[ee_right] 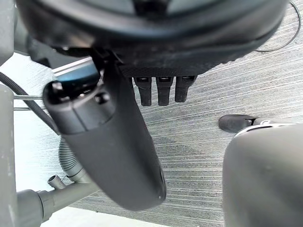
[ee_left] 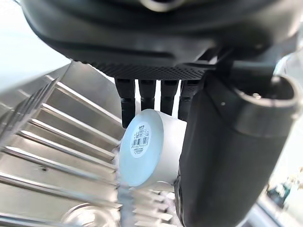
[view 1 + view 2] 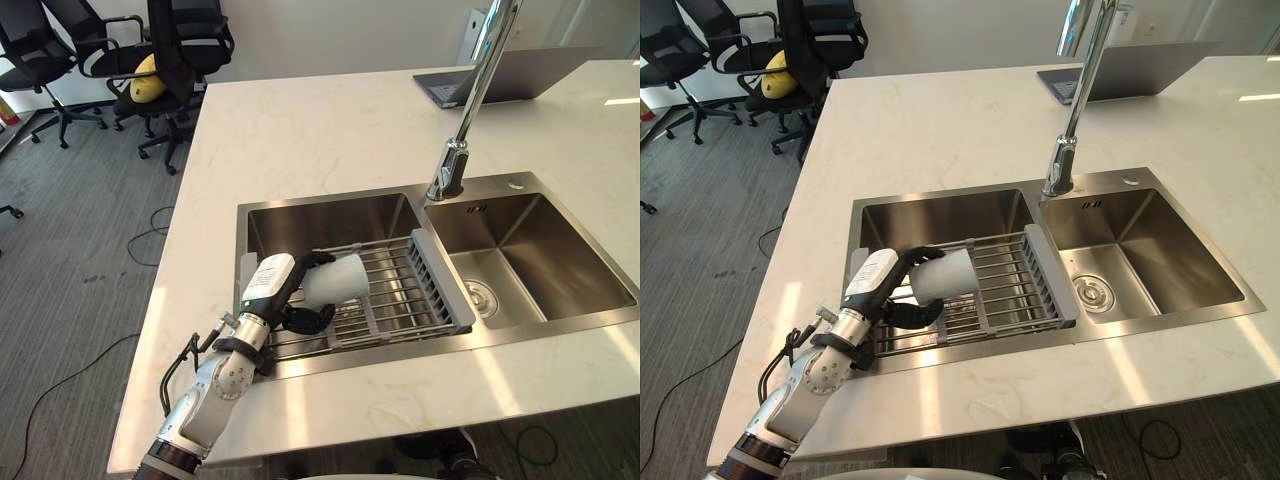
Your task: Walk over to the sink, pick up the cup, carry it to the dishwasher, place the cup inside the dishwasher, then close the dishwasher door
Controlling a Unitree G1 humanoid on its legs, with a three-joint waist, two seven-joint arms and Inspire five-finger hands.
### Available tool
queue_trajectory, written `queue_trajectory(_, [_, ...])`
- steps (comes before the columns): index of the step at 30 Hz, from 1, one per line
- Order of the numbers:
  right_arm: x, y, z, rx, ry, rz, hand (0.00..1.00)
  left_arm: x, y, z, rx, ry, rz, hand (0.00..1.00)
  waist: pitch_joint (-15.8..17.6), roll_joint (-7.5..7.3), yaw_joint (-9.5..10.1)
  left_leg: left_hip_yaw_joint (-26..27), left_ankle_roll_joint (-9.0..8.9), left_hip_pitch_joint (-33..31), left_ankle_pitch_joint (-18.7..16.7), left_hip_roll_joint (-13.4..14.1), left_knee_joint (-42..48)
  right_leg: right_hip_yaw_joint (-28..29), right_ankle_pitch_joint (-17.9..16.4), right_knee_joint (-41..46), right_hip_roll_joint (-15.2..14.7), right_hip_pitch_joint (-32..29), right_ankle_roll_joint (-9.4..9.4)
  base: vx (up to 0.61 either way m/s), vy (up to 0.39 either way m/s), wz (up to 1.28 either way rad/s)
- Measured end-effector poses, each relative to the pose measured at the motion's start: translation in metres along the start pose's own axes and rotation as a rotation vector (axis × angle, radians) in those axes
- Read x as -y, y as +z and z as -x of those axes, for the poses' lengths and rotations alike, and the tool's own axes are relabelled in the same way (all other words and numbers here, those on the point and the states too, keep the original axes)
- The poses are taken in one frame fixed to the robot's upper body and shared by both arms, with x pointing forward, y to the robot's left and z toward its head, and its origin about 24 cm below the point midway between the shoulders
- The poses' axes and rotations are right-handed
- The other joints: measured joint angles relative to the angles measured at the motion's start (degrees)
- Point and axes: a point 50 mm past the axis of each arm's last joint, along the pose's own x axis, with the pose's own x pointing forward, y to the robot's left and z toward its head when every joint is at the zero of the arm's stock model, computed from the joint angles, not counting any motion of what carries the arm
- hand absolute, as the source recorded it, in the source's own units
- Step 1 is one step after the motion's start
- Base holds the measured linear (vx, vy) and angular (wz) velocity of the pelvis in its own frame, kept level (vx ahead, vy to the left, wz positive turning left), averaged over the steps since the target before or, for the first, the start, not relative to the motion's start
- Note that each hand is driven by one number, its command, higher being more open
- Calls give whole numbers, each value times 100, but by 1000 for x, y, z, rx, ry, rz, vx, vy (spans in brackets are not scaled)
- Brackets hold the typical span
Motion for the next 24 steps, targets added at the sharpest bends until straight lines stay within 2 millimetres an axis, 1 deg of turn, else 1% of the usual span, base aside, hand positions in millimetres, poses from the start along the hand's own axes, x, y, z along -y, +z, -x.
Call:
queue_trajectory(4, [0, 0, 0, 0, -7, -12, 90, -2, 9, 3, 22, 40, 82, 30, -2, -3, 7, 10, 0, 8, 0, 2, 2, 17, 0, 13, 0, 0, 0, 0, 0, -2])
queue_trajectory(9, [-1, -3, 0, -12, -7, -19, 90, -10, 31, 2, 95, 129, 246, 30, -6, -25, 47, 94, -3, 21, -8, 50, 10, 121, -9, 85, 4, -39, 8, -23, -15, -9])
queue_trajectory(10, [-1, -5, 1, -20, -7, -23, 90, -14, 38, 2, 123, 175, 301, 30, -14, -36, 46, 111, -5, 21, -10, 58, 15, 141, -13, 104, 9, -54, 10, -29, -14, -5])
queue_trajectory(12, [-1, -7, 1, -26, -9, -25, 90, -16, 42, 2, 139, 206, 336, 30, -24, -47, 45, 117, -8, 21, -12, 63, 20, 149, -17, 113, 12, -58, 7, -14, -7, -2])
queue_trajectory(13, [-1, -8, 1, -32, -13, -26, 90, -19, 46, 2, 151, 242, 383, 30, -33, -62, 47, 121, -15, 21, -17, 73, 29, 159, -42, 159, 17, -79, 3, 0, 0, 0])
queue_trajectory(16, [-1, -10, 2, -36, -21, -27, 90, -22, 49, 2, 162, 291, 480, 30, -50, -80, 64, 124, -22, 21, -23, 89, 46, 170, -94, 259, 27, -117, 2, 0, 0, 0])
queue_trajectory(17, [-1, -10, 2, -38, -25, -31, 90, -22, 50, 3, 158, 308, 550, 30, -57, -90, 84, 126, -26, 21, -31, 98, 59, 176, -108, 285, 33, -123, 0, 0, 0, 0])
queue_trajectory(19, [-1, -11, 2, -39, -27, -34, 90, -21, 49, 5, 146, 329, 616, 30, -60, -95, 87, 133, -33, 20, -40, 105, 67, 183, -112, 287, 39, -126, 0, 0, 0, 0])
queue_trajectory(20, [-1, -12, 3, -41, -31, -48, 90, -20, 49, 8, 137, 345, 681, 30, -69, -96, 101, 142, -36, 5, -50, 111, 78, 194, -120, 294, 44, -143, -3, -12, -17, -3])
queue_trajectory(24, [-1, -13, 3, -45, -44, -74, 90, -17, 46, 12, 110, 362, 804, 30, -104, -102, 136, 175, -43, -28, -62, 127, 98, 233, -122, 313, 59, -193, -5, -2, -12, -5])
